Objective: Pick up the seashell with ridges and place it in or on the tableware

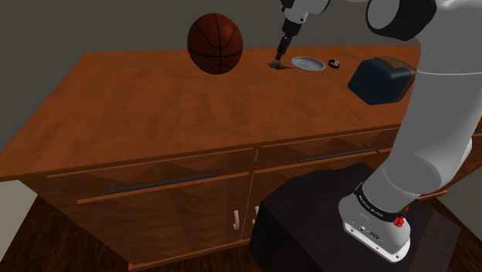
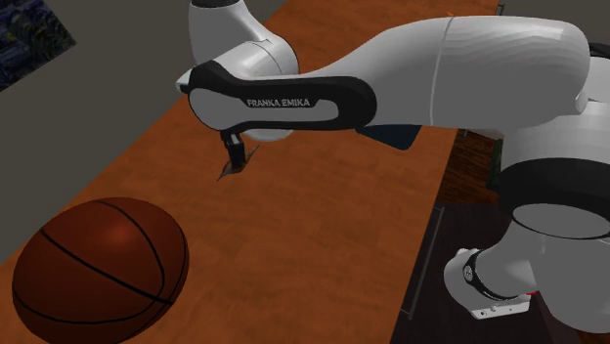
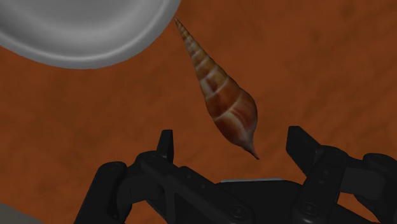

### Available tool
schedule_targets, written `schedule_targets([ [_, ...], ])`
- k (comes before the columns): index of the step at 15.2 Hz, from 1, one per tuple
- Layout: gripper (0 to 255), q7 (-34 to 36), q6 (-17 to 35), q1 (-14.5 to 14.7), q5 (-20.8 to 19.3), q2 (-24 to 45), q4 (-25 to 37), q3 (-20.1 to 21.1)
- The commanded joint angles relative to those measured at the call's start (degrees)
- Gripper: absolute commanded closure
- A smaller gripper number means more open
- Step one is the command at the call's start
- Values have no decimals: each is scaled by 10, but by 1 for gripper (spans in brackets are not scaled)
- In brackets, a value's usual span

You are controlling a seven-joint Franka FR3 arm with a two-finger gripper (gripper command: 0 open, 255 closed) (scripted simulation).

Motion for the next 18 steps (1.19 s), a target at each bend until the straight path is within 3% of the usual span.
schedule_targets([
  [1, 0, -3, 13, 0, 4, 7, -5, 2],
  [13, 0, -7, 34, 1, 9, 17, -17, 5],
  [14, 255, -7, 34, 1, 9, 17, -17, 5],
  [18, 255, -7, 34, 1, 9, 17, -17, 5],
])
